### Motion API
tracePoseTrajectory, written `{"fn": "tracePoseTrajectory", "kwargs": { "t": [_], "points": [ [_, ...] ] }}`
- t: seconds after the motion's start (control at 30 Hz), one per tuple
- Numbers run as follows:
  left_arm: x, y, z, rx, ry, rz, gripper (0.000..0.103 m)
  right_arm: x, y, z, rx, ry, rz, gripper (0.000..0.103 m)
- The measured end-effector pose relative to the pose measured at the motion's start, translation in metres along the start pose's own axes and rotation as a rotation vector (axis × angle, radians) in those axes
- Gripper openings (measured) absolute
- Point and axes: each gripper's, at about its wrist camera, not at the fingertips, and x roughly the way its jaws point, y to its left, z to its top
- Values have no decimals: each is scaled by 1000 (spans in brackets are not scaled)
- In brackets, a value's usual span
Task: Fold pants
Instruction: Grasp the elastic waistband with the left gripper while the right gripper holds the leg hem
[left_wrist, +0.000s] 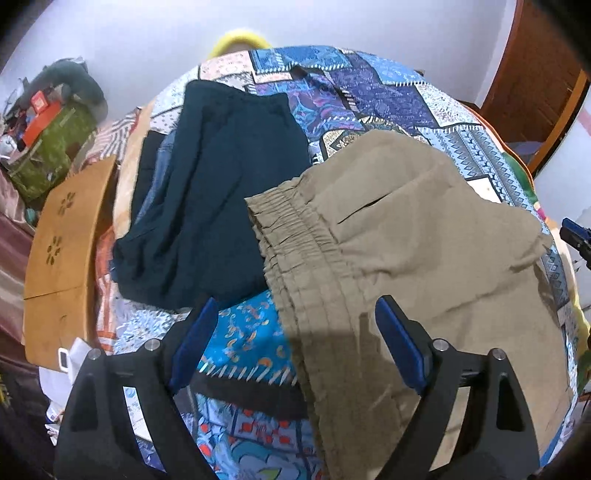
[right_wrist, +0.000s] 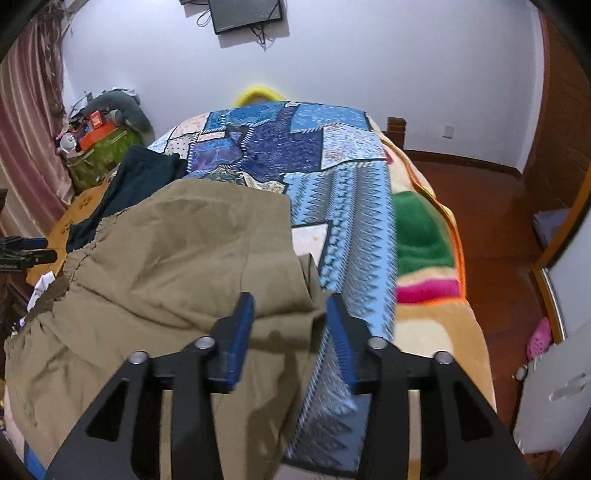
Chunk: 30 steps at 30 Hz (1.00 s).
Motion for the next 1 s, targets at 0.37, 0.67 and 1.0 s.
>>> {"fn": "tracePoseTrajectory", "kwargs": {
  "t": [0.37,0.67,1.0],
  "points": [
    [59,-11,-2,-3,114,-50,88,66,-6,-1,17,139,101,47],
    [45,-6,-9,51,21,38,87,76,2,-15,-105,181,27,15],
    [53,-2,-18,-14,3,67,87,81,7,-20,-125,182,-44,13]
  ]
}}
